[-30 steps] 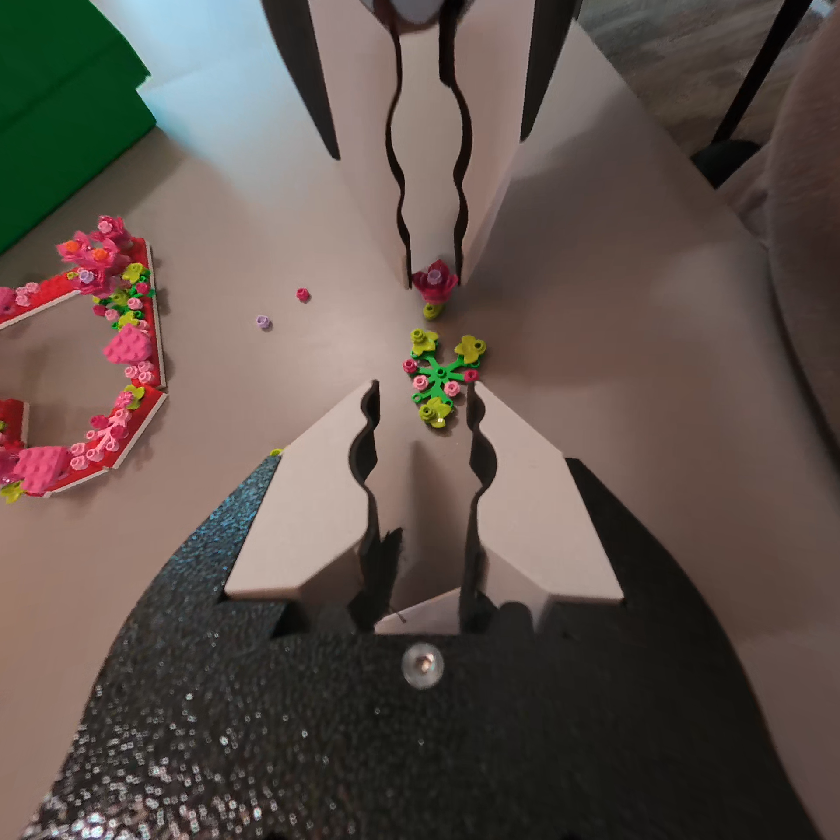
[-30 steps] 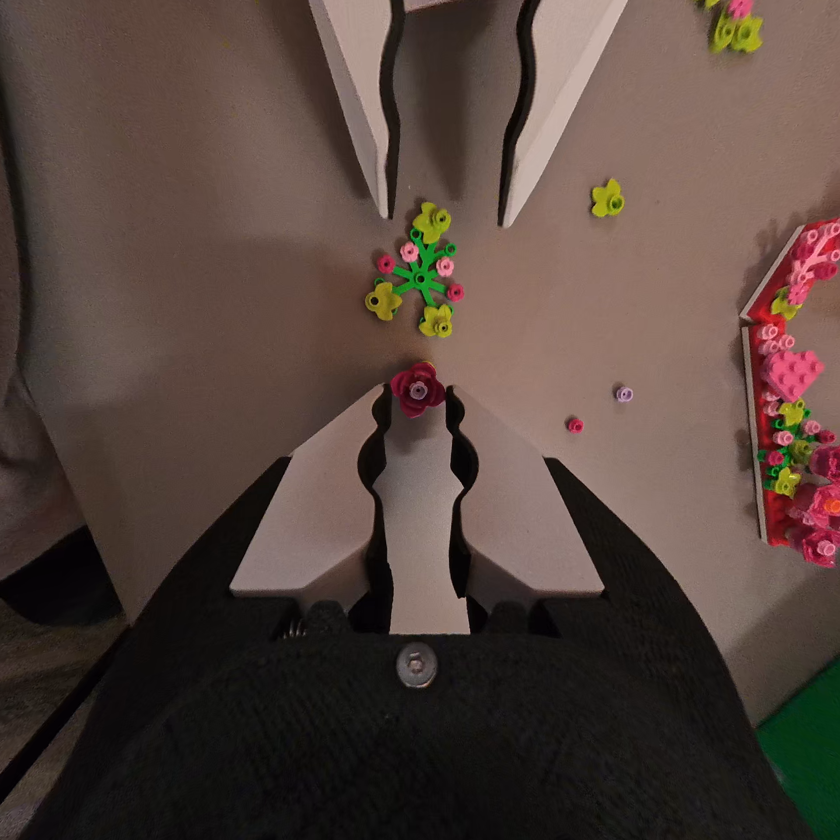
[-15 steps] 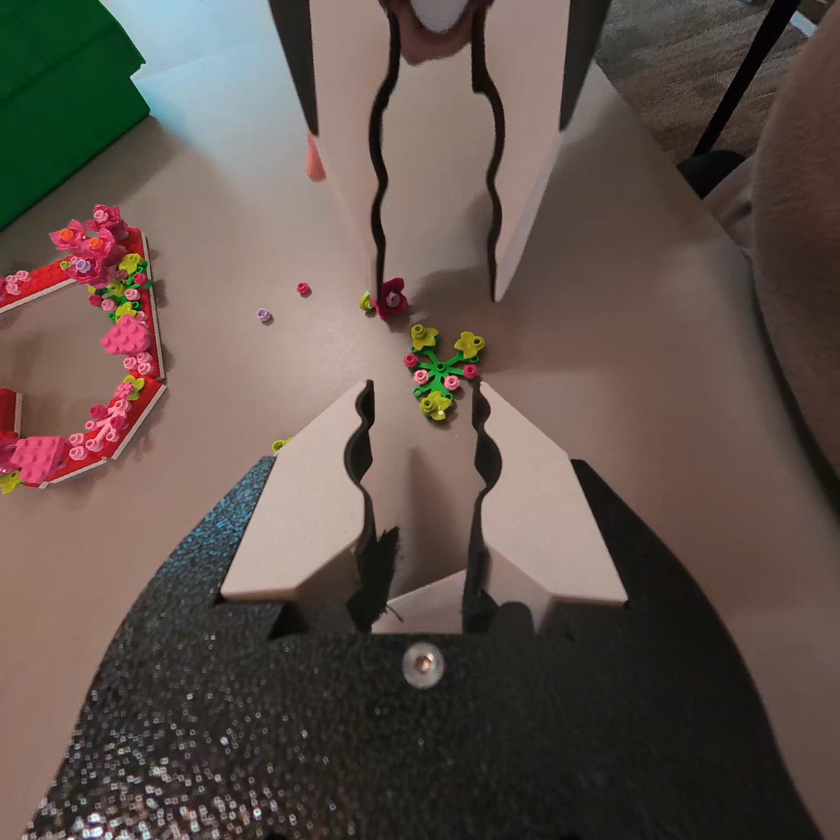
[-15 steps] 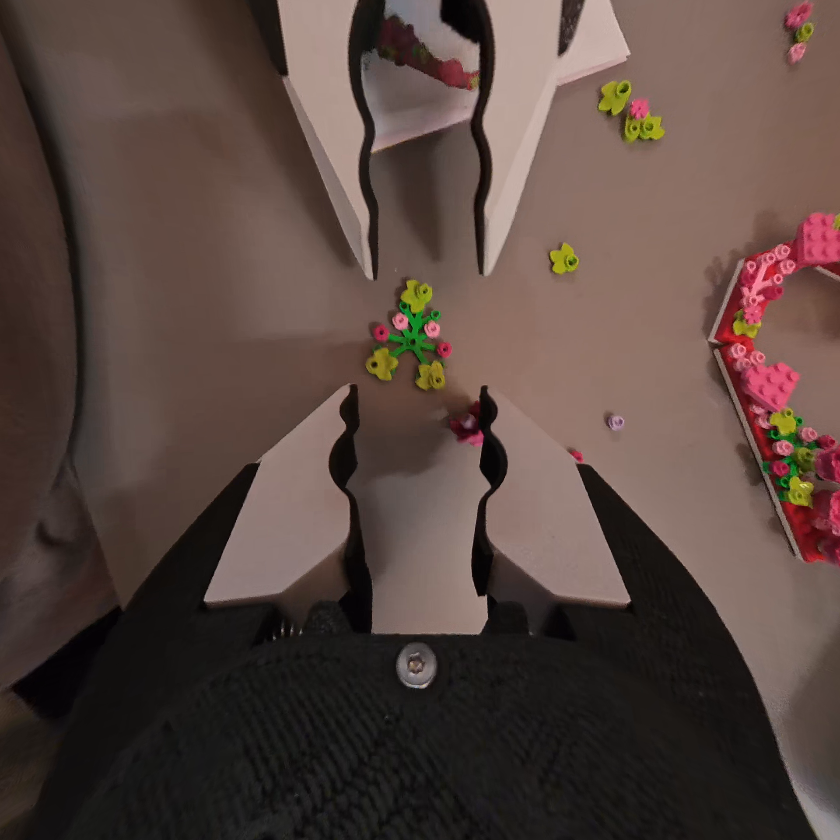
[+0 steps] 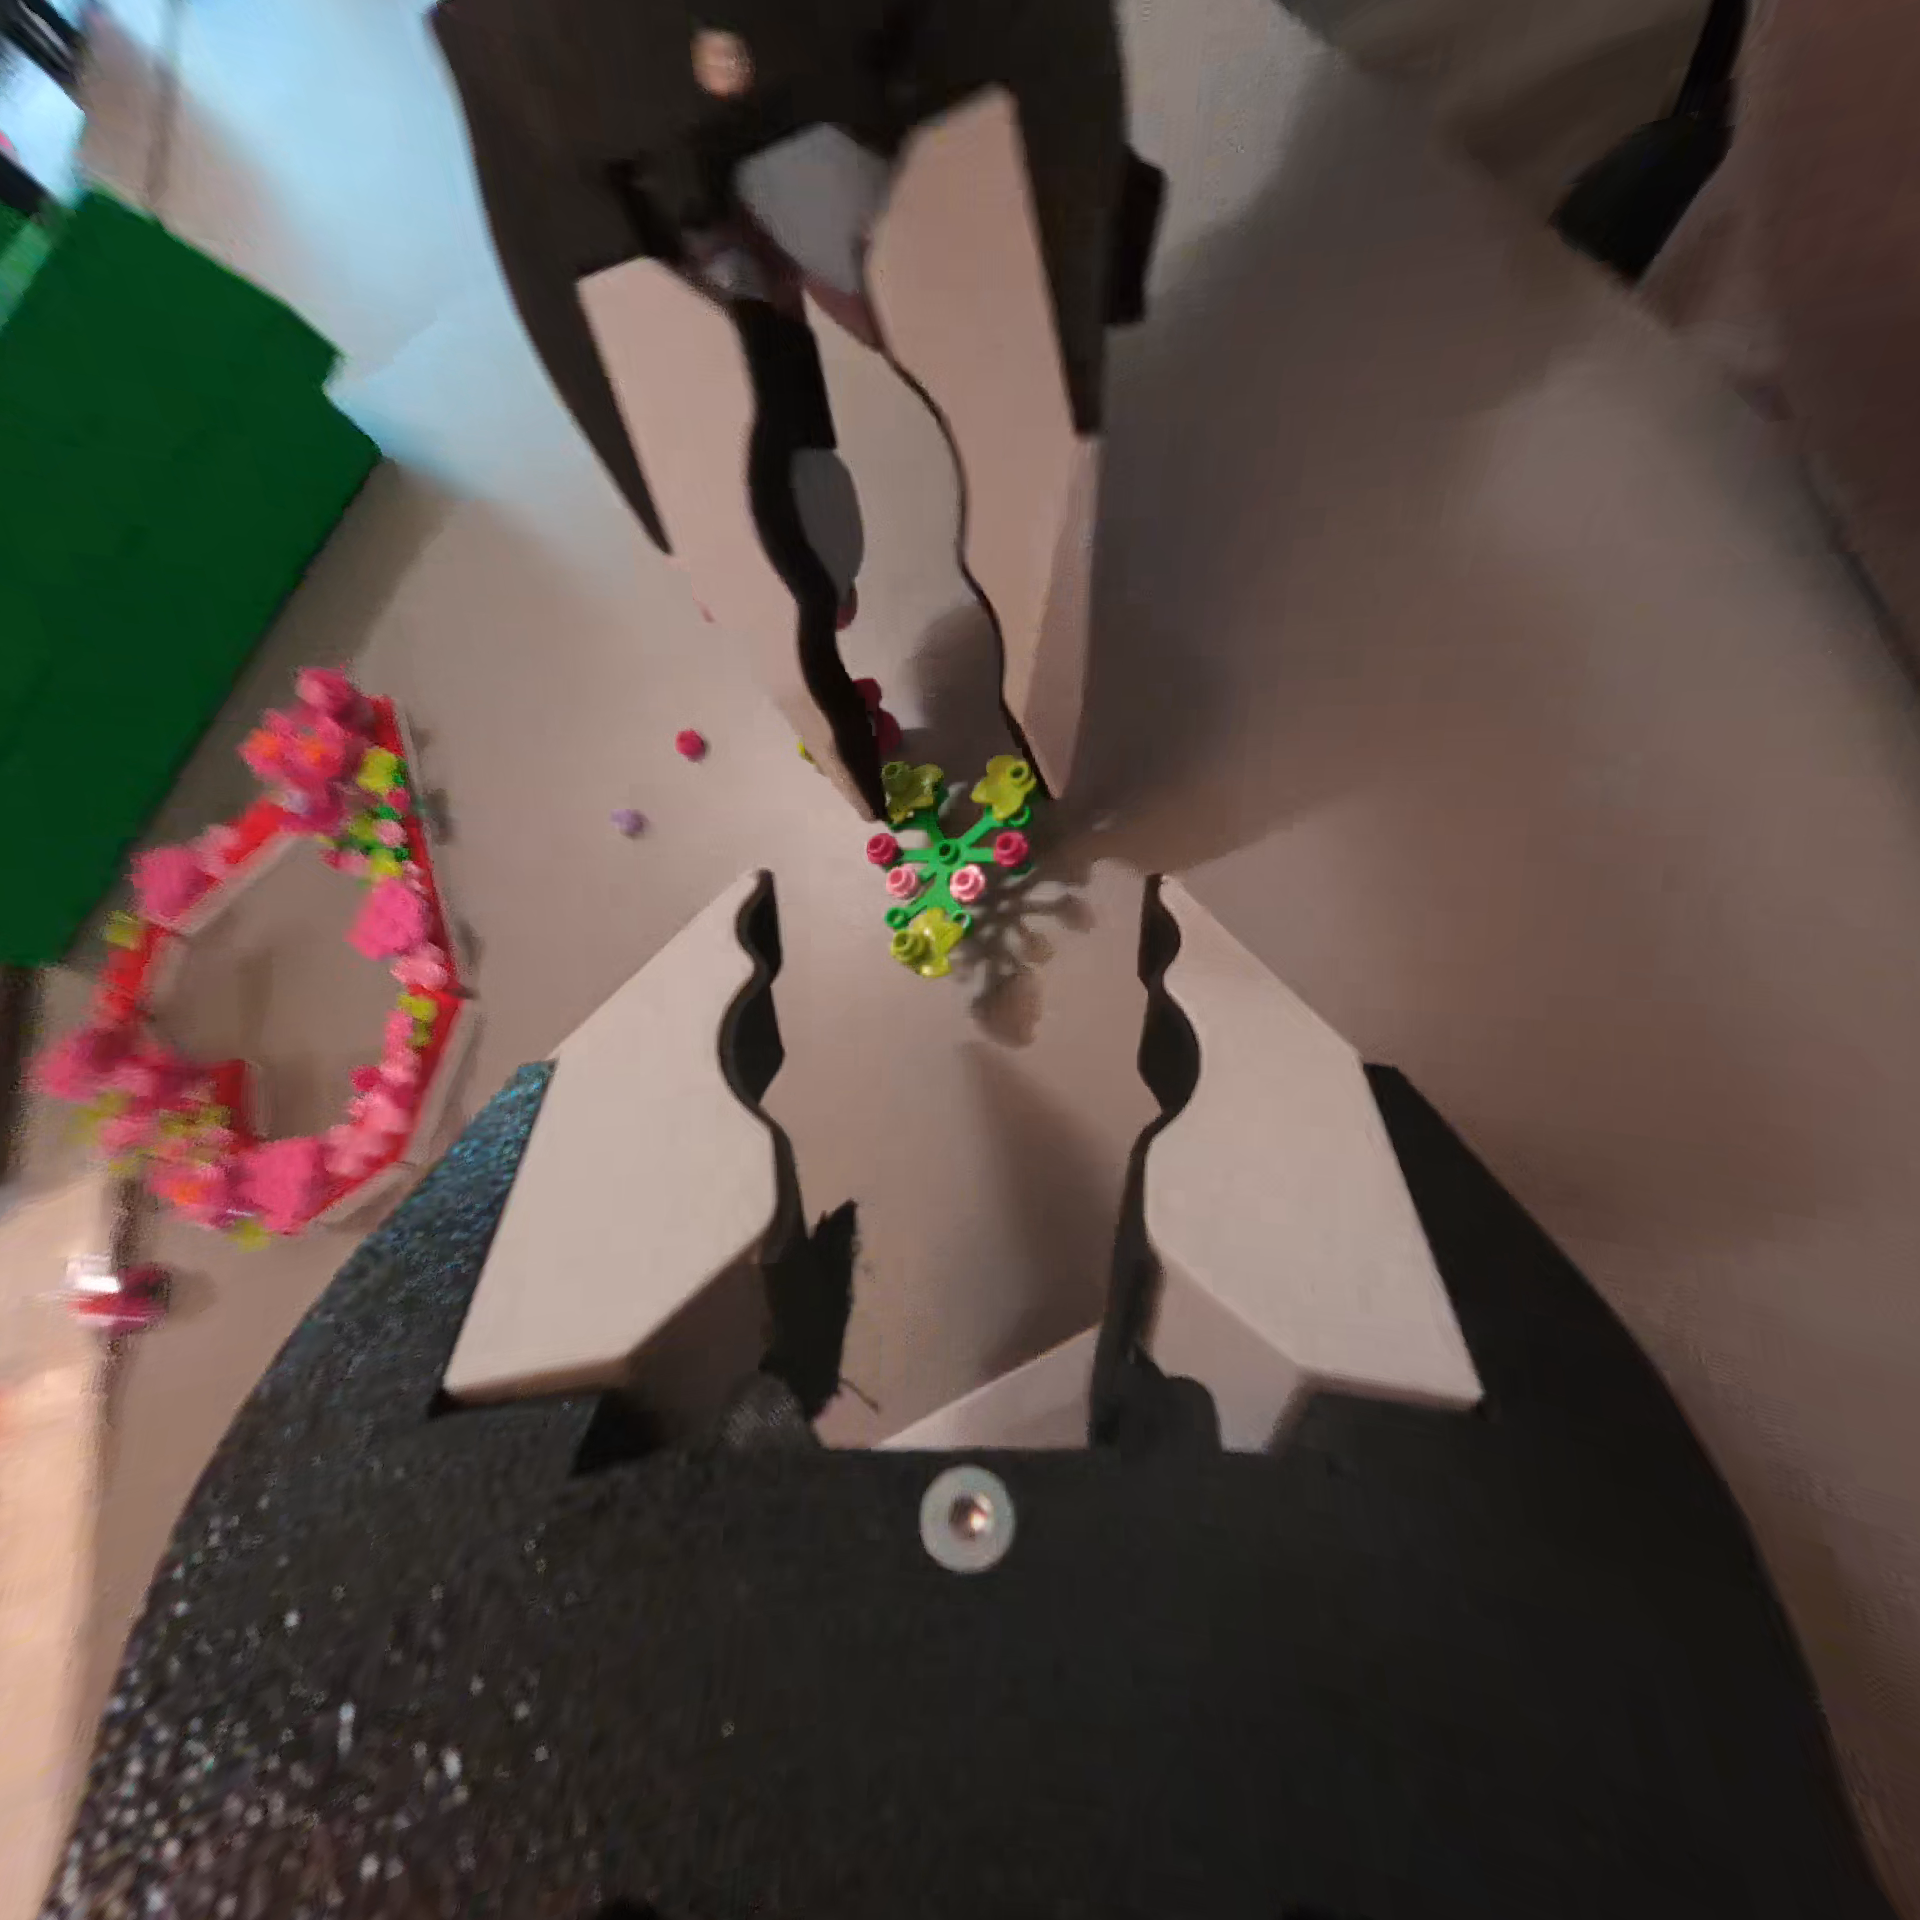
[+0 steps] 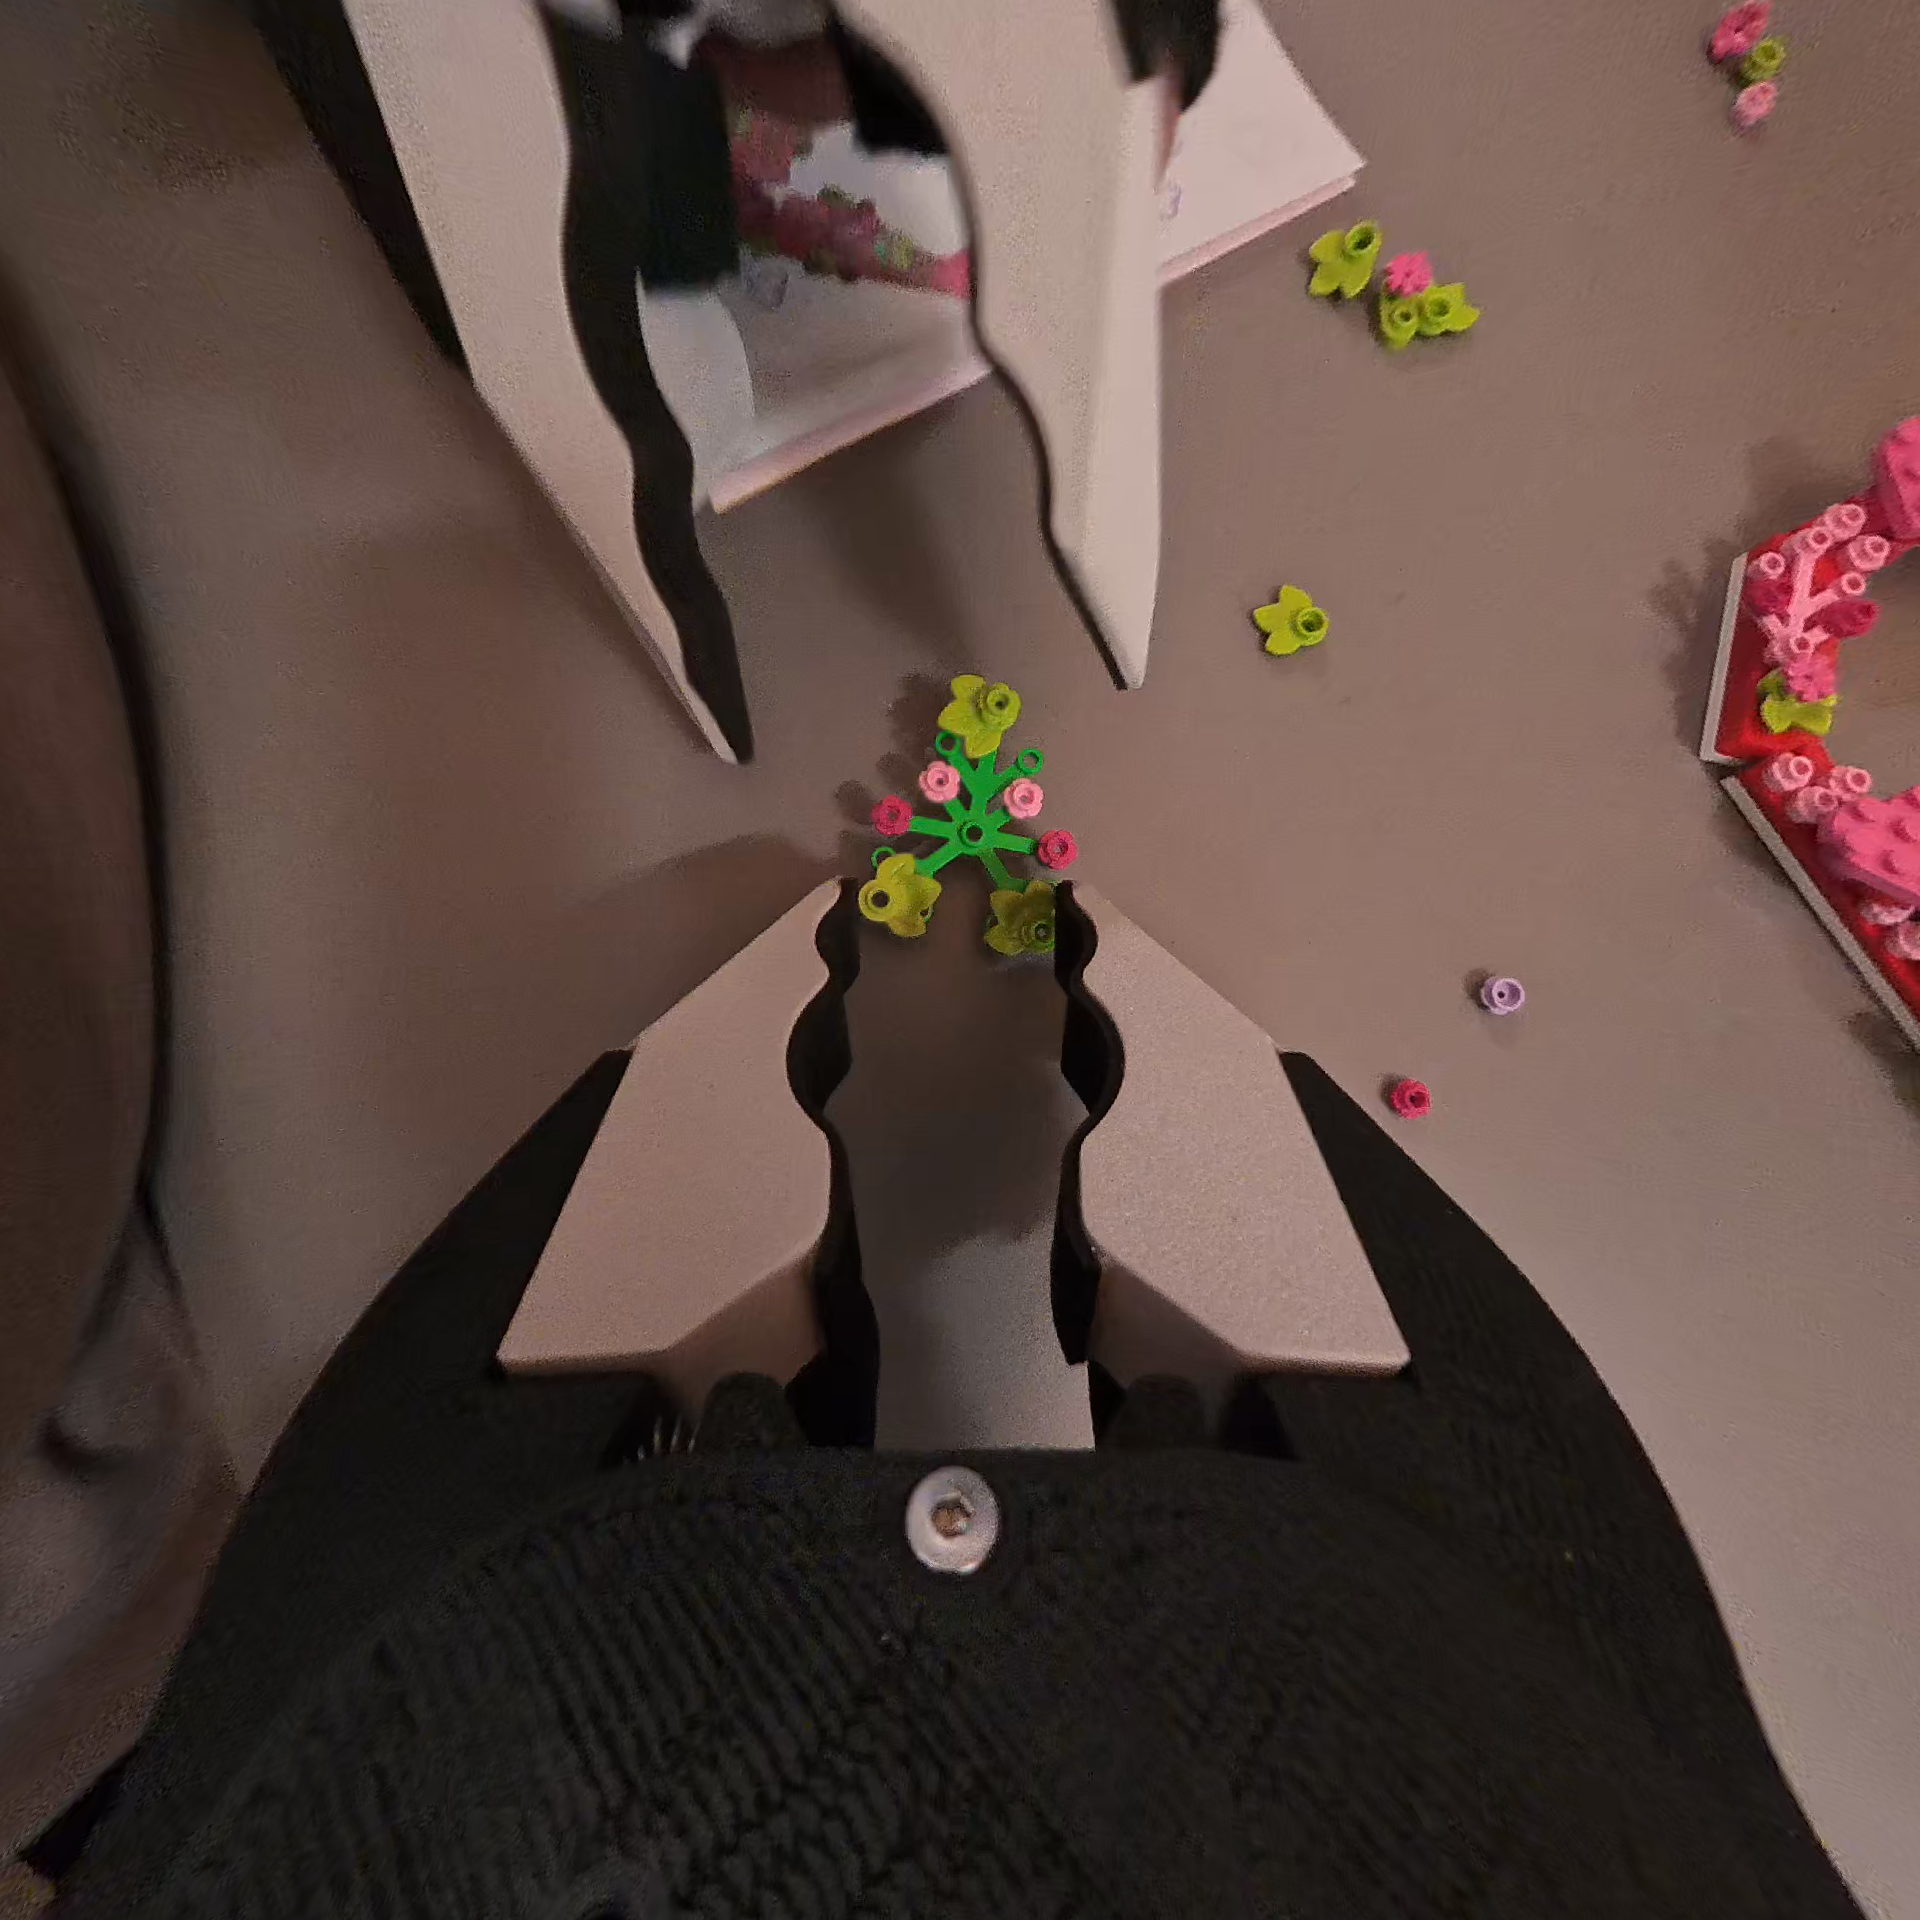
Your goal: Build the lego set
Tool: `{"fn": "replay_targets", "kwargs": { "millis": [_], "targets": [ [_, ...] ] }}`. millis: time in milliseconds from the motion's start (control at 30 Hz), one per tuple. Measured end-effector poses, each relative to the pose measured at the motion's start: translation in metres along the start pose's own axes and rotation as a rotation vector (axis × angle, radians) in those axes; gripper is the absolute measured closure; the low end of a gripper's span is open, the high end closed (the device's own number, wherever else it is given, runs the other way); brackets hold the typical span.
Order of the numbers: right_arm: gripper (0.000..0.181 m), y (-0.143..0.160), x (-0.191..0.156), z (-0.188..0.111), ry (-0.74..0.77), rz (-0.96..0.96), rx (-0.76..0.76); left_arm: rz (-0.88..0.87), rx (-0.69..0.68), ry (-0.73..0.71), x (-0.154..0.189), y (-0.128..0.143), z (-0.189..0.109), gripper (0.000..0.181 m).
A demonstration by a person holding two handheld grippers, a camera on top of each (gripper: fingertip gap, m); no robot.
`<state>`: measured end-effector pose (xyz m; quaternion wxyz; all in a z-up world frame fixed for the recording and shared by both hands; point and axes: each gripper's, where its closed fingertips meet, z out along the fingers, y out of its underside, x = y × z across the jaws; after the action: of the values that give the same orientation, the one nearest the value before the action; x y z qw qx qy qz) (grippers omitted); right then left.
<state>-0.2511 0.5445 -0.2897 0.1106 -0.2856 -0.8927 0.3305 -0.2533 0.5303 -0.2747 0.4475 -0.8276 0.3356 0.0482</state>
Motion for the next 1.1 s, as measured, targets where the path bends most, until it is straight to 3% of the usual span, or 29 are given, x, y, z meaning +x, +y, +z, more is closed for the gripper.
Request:
{"fn": "replay_targets", "kwargs": {
  "millis": [133, 233, 433, 533, 633, 700, 833, 933, 1033, 1100],
  "targets": [
    [0.145, -0.011, 0.0, -0.013, -0.052, 0.08, 0.094, 0.372, -0.018, -0.256, -0.014, -0.007, 0.002, 0.122],
    [0.146, -0.017, -0.002, -0.021, -0.082, 0.109, 0.144, 0.566, -0.005, -0.398, -0.018, -0.017, 0.002, 0.139],
    [0.145, -0.032, -0.008, -0.036, -0.128, 0.124, 0.233, 0.712, -0.108, -0.54, -0.029, -0.025, -0.003, 0.175],
    [0.142, -0.04, -0.004, -0.048, -0.08, 0.088, 0.316, 0.684, -0.135, -0.606, -0.037, -0.032, -0.011, 0.178],
    [0.13, -0.047, 0.02, -0.068, 0.087, 0.05, 0.489, 0.663, -0.181, -0.702, -0.048, -0.04, -0.027, 0.178],
    [0.13, -0.053, 0.048, -0.091, 0.26, 0.072, 0.671, 0.609, -0.177, -0.769, -0.058, -0.047, -0.037, 0.178],
    [0.13, -0.045, 0.12, -0.146, 0.769, 0.098, 0.965, 0.386, -0.131, -0.951, -0.091, -0.06, -0.054, 0.178],
    [0.131, -0.035, 0.147, -0.153, 1.039, -0.022, 0.96, 0.197, -0.025, -1.098, -0.116, -0.072, -0.065, 0.177],
    [0.128, -0.038, 0.159, -0.13, 1.086, -0.131, 0.841, 0.034, 0.102, -1.256, -0.138, -0.077, -0.081, 0.177],
    [0.126, -0.042, 0.164, -0.126, 1.112, -0.164, 0.828, -0.083, 0.185, -1.329, -0.15, -0.066, -0.086, 0.177]
  ]
}}
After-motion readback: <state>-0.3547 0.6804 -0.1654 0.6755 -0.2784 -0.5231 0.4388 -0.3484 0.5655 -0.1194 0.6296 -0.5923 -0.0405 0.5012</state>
